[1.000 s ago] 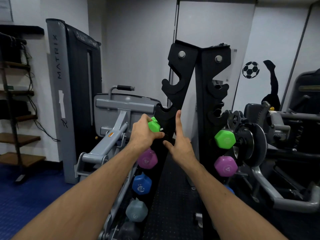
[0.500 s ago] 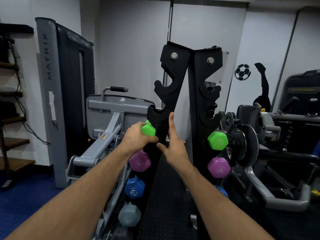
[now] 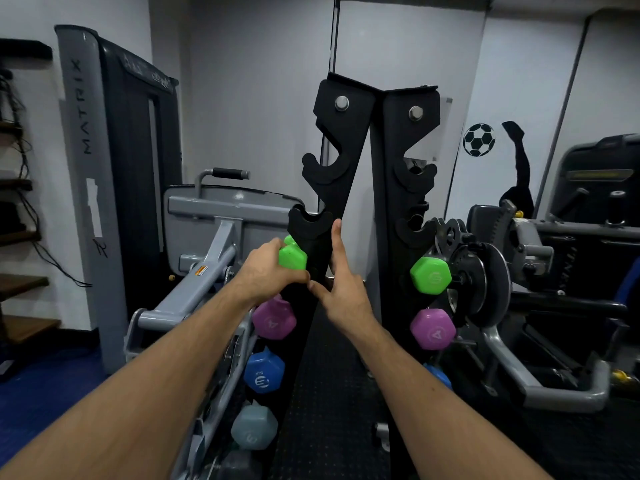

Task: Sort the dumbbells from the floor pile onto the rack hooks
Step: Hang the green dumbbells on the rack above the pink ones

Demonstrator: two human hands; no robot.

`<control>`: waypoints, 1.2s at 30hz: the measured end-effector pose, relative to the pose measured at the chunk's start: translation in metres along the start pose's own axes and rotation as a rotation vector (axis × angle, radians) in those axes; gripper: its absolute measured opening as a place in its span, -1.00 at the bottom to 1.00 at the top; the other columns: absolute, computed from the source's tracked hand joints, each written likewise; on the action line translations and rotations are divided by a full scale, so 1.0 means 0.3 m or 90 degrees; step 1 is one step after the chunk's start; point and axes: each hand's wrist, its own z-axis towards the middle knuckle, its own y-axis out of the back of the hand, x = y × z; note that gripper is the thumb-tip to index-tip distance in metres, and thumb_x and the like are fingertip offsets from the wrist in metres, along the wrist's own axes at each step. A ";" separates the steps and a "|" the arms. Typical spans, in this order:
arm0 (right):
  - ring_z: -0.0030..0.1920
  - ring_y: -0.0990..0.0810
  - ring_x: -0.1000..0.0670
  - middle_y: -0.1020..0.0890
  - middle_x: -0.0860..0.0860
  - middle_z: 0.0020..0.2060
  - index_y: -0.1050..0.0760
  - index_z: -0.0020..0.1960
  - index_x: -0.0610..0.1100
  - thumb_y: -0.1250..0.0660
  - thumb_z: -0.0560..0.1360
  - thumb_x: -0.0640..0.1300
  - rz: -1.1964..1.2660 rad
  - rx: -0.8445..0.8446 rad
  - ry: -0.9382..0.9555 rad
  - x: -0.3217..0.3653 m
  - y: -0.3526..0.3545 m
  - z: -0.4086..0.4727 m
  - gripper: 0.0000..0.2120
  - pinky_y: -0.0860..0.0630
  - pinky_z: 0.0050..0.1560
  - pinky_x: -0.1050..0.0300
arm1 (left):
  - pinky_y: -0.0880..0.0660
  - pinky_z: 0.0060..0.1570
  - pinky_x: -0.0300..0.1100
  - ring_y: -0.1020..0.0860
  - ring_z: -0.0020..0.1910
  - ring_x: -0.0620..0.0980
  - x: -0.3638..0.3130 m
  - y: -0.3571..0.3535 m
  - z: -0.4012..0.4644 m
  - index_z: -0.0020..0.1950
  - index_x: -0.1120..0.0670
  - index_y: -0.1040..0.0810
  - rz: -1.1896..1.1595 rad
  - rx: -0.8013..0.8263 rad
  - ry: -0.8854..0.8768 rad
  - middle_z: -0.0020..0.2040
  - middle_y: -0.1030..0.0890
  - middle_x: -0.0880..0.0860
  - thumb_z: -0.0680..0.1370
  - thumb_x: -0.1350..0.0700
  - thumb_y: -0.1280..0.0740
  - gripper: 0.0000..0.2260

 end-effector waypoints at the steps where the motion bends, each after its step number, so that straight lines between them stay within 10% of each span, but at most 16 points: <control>1: 0.11 -0.71 -0.02 -0.59 0.03 0.40 0.39 0.48 0.54 -0.46 0.57 -0.22 0.002 0.001 0.001 0.000 0.000 -0.001 0.15 -0.55 0.24 0.03 | -0.62 -0.16 -0.04 -0.62 -0.12 0.03 0.000 0.004 0.001 0.07 0.05 -0.48 0.000 0.002 -0.001 -0.08 -0.61 0.04 0.32 -0.06 -0.60 -0.54; 29: 0.10 -0.71 -0.07 -0.64 -0.12 0.32 0.37 0.49 0.54 -0.45 0.57 -0.23 0.005 -0.004 -0.011 0.008 -0.001 -0.007 0.14 -0.59 0.21 -0.05 | -0.41 -0.26 -0.26 -0.60 -0.17 -0.10 -0.008 -0.065 -0.064 0.07 0.06 -0.56 -0.182 -0.138 0.051 -0.12 -0.64 -0.03 0.35 -0.13 -0.58 -0.57; 36: 0.16 -0.69 -0.13 -0.64 -0.15 0.31 0.41 0.49 0.52 -0.46 0.59 -0.13 -0.018 0.002 -0.014 0.004 0.005 -0.007 0.12 -0.56 0.22 -0.09 | -0.49 0.18 -0.04 -0.46 0.20 0.06 -0.030 -0.034 -0.091 0.39 0.12 -0.39 0.226 -0.157 -0.167 0.25 -0.43 0.07 0.40 -0.05 -0.58 -0.33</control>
